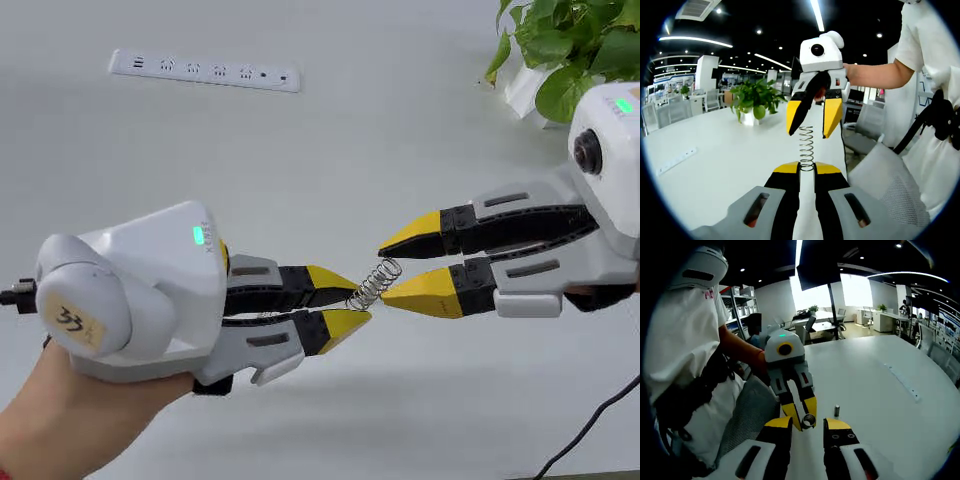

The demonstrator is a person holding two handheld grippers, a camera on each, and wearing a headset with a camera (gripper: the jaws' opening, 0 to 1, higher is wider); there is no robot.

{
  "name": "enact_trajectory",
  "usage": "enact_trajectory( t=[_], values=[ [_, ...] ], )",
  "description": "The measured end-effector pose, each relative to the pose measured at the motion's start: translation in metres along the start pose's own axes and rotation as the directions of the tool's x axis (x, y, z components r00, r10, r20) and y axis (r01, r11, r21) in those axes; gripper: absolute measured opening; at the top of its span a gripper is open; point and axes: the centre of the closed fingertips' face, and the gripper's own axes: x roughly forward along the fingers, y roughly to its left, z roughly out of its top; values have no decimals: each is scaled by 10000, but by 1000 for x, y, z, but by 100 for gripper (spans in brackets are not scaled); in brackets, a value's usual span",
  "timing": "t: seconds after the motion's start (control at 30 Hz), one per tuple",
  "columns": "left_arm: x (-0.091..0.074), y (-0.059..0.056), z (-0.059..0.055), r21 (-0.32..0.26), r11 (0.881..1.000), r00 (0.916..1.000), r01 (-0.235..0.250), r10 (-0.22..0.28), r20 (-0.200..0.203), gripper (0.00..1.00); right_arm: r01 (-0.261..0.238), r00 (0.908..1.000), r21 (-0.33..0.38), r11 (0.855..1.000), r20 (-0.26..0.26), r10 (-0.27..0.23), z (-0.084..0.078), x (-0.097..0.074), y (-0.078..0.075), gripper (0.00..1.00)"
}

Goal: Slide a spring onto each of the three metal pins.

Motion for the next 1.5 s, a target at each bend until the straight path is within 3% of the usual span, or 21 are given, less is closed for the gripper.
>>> enact_trajectory(
  t=[0.1, 0.17, 0.3, 0.33, 0.47, 0.53, 0.63, 0.9, 1.1, 1.5],
  values=[
    [0, -1, -2, 39, 10000, 10000, -6, 6, -89, 6, -559, 9932, -778, 9954, -1065, 474, 0, 0, 2, 25],
    [1, -1, -4, 93, 10000, 9999, -9, 11, -166, 6, -928, 9815, -1338, 9867, -1791, 681, -1, 1, 3, 24],
    [3, -3, -5, 149, 9999, 9998, 34, -32, -185, 6, -1907, 9471, -2148, 9579, -2969, 1219, -3, 8, 8, 22],
    [3, -3, -5, 155, 9999, 9998, 43, -40, -184, 6, -2035, 9405, -2257, 9527, -3155, 1261, -4, 10, 8, 21],
    [3, -4, -5, 182, 9998, 9998, 50, -47, -177, 6, -2595, 8984, -2845, 9229, -4217, 1226, -11, 14, 6, 20],
    [2, -3, -5, 165, 9999, 9999, 23, -21, -137, 6, -2878, 8803, -2913, 9123, -4557, 1322, -14, 16, 8, 19],
    [2, -2, -5, 132, 9999, 9999, -6, 7, -101, 6, -3135, 8630, -2977, 9017, -4855, 1398, -19, 15, 6, 17],
    [2, -2, -4, 34, 10000, 10000, -20, 20, 33, 6, -3380, 8447, -3058, 8901, -5157, 1436, -20, 19, 6, 13],
    [1, -1, -3, -37, 10000, 9999, -32, 33, 140, 6, -3443, 8411, -3041, 8882, -5202, 1480, -20, 19, 6, 8],
    [-1, -1, -4, -112, 9999, 9998, -85, 87, 187, 7, -3361, 8432, -2982, 8934, -5179, 1444, -18, 22, 5, 7]
  ],
)
